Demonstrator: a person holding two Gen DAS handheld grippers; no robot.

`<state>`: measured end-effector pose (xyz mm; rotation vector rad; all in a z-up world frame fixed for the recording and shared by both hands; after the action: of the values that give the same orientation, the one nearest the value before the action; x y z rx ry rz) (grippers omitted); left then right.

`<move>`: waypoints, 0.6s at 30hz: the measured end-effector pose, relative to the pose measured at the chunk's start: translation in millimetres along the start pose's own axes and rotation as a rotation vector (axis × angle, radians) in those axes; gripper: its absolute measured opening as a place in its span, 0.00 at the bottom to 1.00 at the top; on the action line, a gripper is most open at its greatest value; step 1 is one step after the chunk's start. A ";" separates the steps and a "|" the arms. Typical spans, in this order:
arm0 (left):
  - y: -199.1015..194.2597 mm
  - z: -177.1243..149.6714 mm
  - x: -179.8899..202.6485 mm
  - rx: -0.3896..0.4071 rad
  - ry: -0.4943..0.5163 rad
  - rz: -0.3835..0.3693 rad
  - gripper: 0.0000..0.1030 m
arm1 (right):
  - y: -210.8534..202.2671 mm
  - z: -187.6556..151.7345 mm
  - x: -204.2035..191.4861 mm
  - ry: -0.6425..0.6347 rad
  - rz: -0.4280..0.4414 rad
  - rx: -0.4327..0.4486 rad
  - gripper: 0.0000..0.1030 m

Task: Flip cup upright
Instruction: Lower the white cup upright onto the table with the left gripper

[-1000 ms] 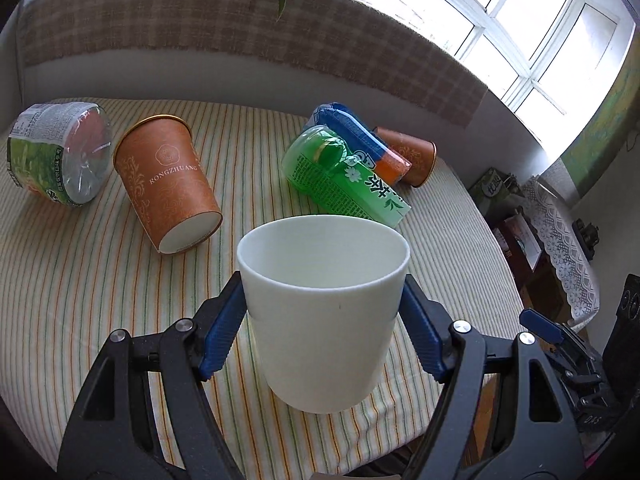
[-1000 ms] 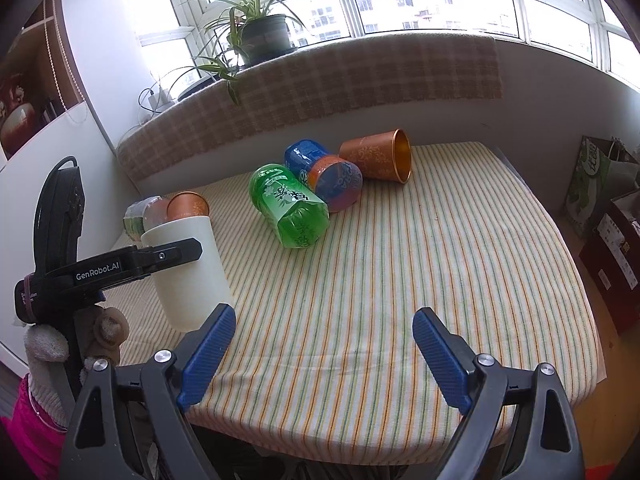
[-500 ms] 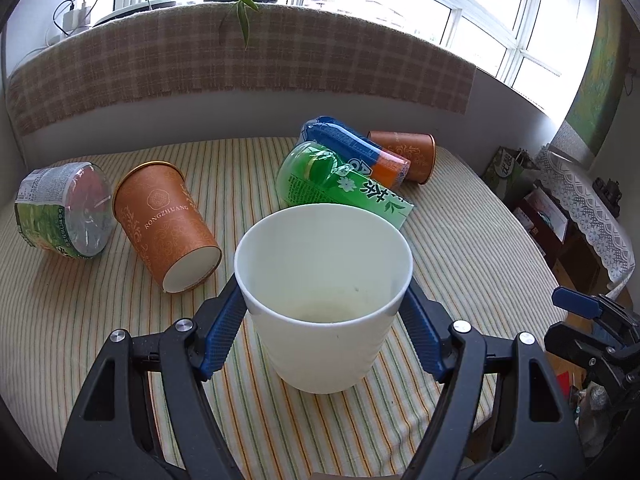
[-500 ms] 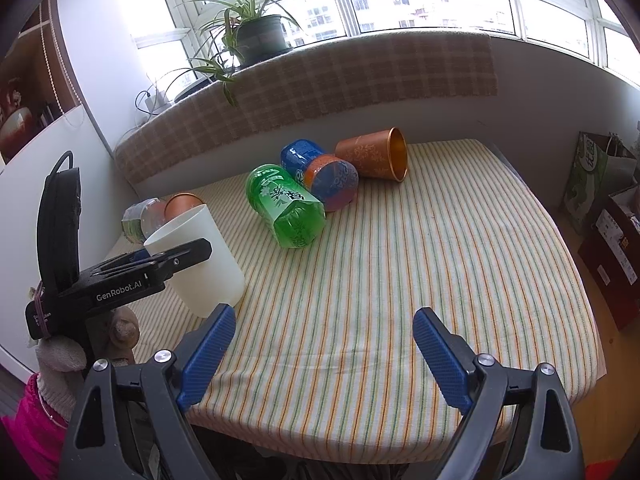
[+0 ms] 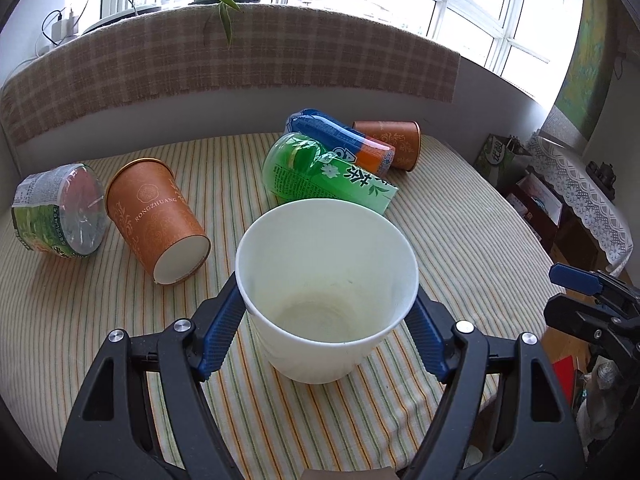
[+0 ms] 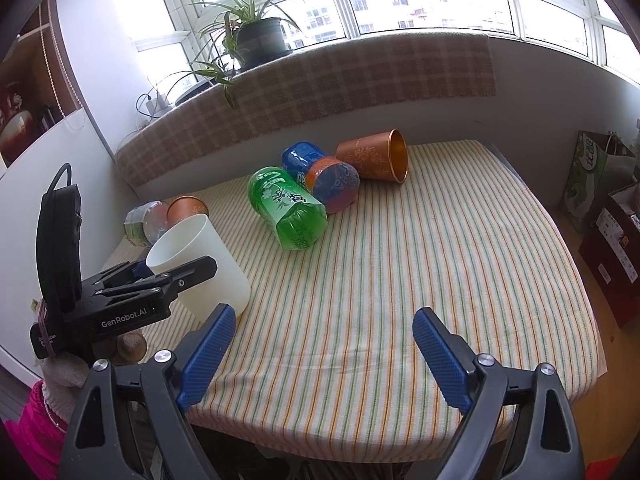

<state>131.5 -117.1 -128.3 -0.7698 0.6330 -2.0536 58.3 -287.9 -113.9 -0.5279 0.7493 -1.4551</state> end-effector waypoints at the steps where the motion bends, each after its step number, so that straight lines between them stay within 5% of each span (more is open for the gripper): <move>1: 0.5 -1.3 0.6 -0.004 -0.002 -0.005 0.77 | -0.1 0.0 0.0 0.001 0.000 0.000 0.89; 18: -0.2 -19.0 -2.7 -0.059 -0.052 -0.058 0.89 | -5.4 -1.2 -0.7 0.002 0.001 0.009 0.89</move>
<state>119.2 -111.8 -141.9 -0.8816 0.6512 -2.0681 53.8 -287.4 -110.8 -0.5195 0.7442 -1.4575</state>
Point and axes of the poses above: each gripper's, at about its wrist camera, not at the fingertips, and y roughly the way its jaws point, x to its right, z to its top, the point moved 5 cm from there along y, roughly the way its jaws point, and after that the axes turned 10 degrees about -z, right-handed, at the moved point
